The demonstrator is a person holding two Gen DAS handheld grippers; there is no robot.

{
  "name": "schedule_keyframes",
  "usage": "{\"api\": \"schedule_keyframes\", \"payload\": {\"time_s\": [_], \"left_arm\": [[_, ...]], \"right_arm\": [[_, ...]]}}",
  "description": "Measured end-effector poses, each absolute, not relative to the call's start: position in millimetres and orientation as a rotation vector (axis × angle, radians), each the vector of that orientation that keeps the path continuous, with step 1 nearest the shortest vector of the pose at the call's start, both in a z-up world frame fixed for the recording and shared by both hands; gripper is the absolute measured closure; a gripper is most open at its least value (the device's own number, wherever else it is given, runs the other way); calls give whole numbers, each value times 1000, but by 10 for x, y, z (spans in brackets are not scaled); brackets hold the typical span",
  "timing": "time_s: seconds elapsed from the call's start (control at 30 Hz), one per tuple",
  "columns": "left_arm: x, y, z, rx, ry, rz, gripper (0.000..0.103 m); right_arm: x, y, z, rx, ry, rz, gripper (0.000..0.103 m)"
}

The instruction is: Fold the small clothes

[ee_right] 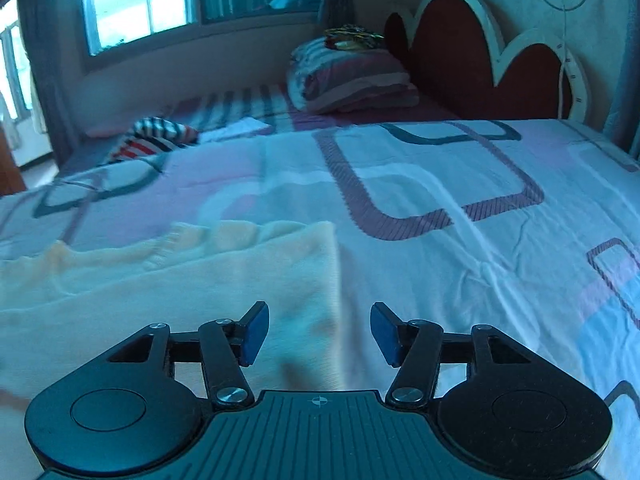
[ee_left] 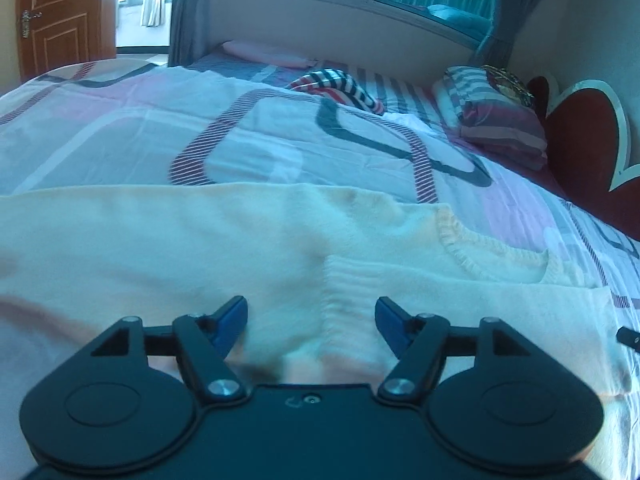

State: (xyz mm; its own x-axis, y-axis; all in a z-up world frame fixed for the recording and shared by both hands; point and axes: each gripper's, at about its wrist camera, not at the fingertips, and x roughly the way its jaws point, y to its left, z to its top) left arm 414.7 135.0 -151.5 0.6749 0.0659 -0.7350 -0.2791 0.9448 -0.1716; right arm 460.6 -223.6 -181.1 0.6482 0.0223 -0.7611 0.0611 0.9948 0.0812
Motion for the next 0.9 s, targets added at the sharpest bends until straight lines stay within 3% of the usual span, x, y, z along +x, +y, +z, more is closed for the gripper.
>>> {"api": "schedule_keyframes", "payload": {"time_s": [0.5,0.9], "left_arm": [[3966,1606,-1271,-303,798,201,34],[3707,2123,-1253,-330,800,257,32]], "right_arm": [[4895,-1412,-1325,-86,830,200,46],[4512,-553,-1713,75,925,293,46]]}}
